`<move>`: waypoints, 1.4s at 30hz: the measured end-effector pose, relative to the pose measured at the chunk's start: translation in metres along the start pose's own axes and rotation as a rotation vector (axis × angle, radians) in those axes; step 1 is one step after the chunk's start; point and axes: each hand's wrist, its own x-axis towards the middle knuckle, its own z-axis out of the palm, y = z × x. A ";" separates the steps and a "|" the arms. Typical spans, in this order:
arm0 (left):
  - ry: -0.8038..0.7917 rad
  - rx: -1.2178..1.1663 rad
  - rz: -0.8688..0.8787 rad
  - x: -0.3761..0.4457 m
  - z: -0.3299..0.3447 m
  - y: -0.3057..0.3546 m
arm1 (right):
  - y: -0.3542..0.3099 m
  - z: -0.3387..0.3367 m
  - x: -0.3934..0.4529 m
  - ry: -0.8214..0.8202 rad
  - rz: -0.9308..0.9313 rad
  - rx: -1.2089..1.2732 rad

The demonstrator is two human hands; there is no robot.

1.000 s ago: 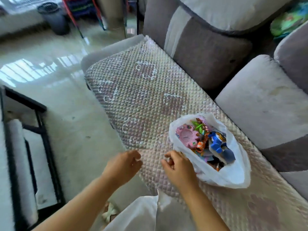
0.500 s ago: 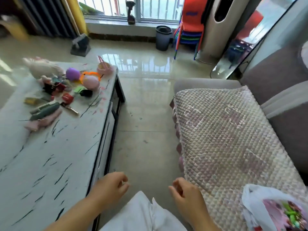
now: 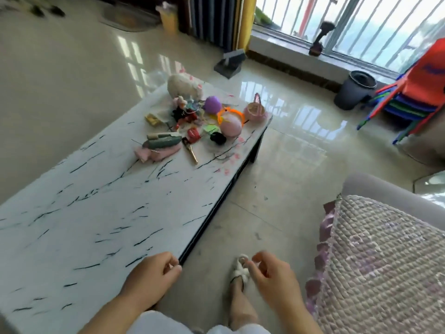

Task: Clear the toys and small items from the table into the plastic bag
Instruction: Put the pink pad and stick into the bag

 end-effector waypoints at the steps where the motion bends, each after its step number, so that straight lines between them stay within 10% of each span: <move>1: 0.015 -0.018 -0.024 0.006 -0.002 0.003 | -0.002 -0.002 0.015 -0.020 -0.025 -0.023; 18: 0.195 -0.313 -0.326 0.147 -0.039 0.077 | -0.081 -0.044 0.264 -0.294 -0.356 -0.183; 42: 0.370 -0.382 -0.448 0.429 -0.113 -0.031 | -0.210 0.150 0.510 -0.541 -0.525 -0.342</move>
